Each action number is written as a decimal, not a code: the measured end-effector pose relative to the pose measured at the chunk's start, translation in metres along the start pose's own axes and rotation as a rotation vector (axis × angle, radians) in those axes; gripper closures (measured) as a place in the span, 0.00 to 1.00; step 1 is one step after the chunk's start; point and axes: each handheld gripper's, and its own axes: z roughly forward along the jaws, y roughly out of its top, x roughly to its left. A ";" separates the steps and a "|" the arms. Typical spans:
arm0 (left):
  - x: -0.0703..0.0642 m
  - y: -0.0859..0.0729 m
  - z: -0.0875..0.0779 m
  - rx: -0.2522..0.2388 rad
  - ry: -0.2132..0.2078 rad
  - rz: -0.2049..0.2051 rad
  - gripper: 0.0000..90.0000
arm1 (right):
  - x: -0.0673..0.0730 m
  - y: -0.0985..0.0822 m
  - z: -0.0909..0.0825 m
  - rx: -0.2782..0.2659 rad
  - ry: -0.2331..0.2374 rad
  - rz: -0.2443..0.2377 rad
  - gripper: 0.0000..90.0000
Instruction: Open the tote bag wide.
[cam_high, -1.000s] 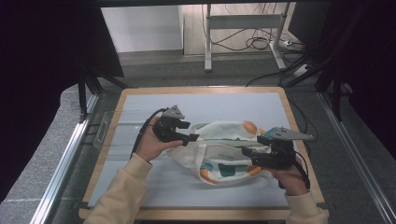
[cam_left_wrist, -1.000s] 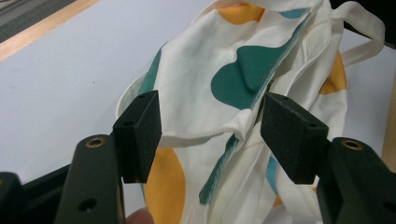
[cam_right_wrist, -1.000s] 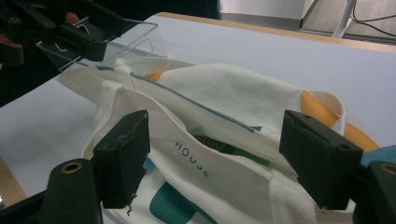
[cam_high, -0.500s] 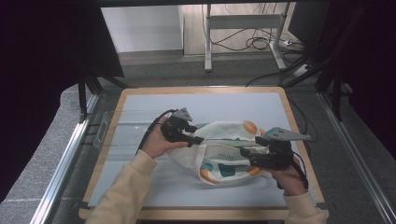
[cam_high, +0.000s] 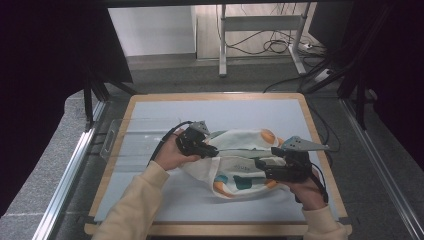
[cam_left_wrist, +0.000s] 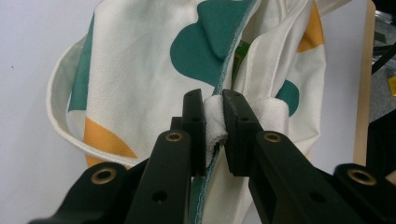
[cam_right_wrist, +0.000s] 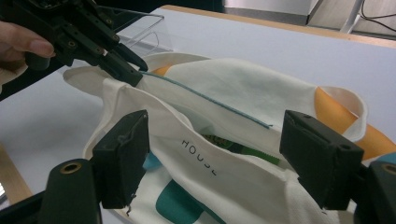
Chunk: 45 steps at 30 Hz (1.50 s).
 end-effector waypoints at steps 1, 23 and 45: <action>0.000 0.000 0.000 0.000 0.000 0.002 0.90 | 0.001 0.000 0.000 0.000 0.001 -0.002 0.27; 0.000 0.003 -0.003 0.009 0.010 0.009 0.90 | 0.031 0.032 0.056 0.157 0.100 -0.147 0.37; -0.001 -0.001 0.000 -0.009 0.019 -0.008 0.91 | 0.031 0.013 0.079 0.268 0.090 -0.182 0.82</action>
